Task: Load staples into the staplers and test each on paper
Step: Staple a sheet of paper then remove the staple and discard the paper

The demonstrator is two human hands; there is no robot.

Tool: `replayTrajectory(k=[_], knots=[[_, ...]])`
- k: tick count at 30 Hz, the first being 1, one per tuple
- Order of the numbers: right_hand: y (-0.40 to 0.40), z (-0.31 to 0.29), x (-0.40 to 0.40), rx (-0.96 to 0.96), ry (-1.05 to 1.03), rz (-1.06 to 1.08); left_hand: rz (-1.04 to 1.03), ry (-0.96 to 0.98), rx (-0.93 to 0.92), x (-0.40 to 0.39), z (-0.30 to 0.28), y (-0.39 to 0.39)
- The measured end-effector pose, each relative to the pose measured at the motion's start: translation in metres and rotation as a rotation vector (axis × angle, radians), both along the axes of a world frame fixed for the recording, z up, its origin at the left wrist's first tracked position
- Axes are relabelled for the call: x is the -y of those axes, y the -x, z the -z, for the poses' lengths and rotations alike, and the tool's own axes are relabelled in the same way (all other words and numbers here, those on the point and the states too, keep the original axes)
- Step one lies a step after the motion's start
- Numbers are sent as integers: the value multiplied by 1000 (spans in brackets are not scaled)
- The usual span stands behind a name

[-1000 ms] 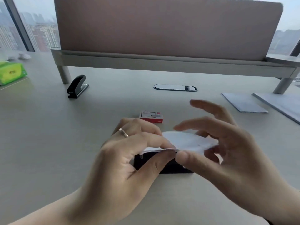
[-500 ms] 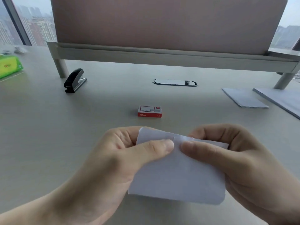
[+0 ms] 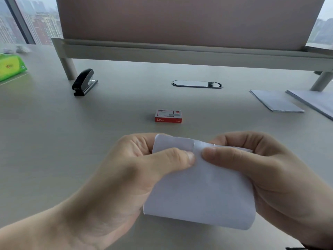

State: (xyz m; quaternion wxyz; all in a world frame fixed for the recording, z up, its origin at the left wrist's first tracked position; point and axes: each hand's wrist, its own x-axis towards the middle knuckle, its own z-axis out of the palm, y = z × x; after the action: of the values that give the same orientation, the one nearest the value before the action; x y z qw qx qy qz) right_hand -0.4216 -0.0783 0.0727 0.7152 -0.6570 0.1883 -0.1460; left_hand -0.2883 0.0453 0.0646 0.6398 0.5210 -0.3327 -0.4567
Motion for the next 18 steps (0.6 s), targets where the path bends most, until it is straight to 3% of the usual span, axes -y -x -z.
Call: replayTrajectory(k=[18], knots=[[-1,7,3,10,43,-27,-69,-44,38,1,4,0]])
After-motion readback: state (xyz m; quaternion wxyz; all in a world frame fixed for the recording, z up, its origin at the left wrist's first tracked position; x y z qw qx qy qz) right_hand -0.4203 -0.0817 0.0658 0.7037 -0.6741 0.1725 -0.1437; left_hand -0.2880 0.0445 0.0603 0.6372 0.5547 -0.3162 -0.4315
